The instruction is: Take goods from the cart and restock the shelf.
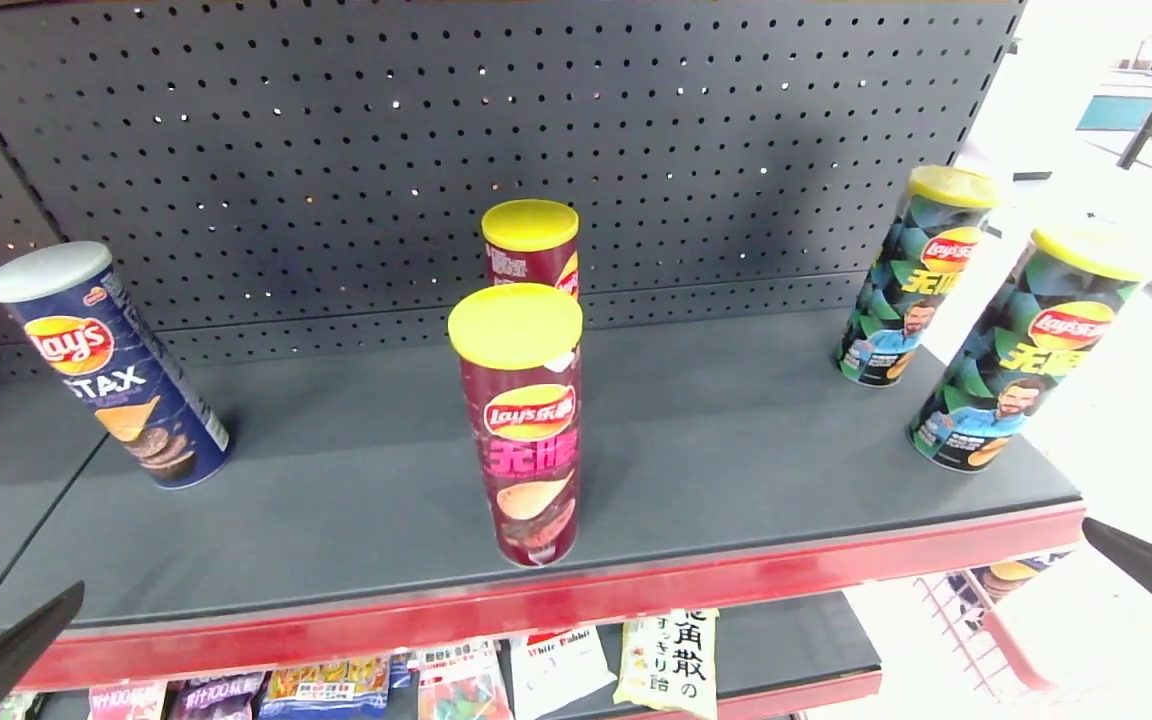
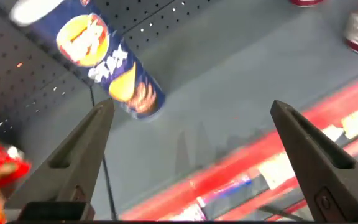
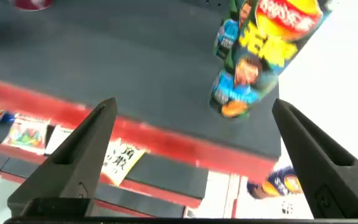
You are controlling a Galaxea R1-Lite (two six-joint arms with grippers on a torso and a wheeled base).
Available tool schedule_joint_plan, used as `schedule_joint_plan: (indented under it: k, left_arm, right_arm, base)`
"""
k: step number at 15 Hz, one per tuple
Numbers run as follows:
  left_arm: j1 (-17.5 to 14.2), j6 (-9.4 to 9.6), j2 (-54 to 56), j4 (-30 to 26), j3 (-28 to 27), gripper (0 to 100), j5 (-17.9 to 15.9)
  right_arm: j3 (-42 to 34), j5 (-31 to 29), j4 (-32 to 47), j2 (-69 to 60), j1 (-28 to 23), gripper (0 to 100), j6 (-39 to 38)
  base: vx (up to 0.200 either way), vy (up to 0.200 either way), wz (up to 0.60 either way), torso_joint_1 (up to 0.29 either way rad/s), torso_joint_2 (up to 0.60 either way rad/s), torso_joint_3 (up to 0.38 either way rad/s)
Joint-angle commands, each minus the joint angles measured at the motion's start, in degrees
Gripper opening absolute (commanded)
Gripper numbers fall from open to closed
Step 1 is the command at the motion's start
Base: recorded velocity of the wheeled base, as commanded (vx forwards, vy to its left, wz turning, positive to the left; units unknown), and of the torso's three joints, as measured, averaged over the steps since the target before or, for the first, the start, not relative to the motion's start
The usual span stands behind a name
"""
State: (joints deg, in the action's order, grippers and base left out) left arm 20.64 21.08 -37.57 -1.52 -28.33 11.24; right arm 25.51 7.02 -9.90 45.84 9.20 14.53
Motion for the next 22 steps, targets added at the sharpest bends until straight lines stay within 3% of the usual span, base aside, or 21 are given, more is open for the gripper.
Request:
schedule_joint_plan:
  k: [1,6,22]
  left_arm:
    - [-0.1,0.02,0.0,-0.1,-0.1,100,0.0]
    - [0.0,0.72,0.0,0.1,-0.1,100,-0.2]
    - [0.0,1.69,1.3,0.1,0.1,100,-0.2]
  right_arm:
    - [-0.4,0.0,0.0,-0.2,-0.1,100,0.1]
    - [-0.9,0.0,0.0,-1.0,-0.1,100,0.1]
    - [-1.1,0.0,0.0,-0.9,-0.1,100,0.1]
  base:
    - [-0.2,0.0,0.0,-0.012,-0.01,-0.002]
    - [-0.08,0.0,0.0,-0.001,0.0,0.005]
    - [0.0,-0.2,0.0,0.005,0.0,0.002]
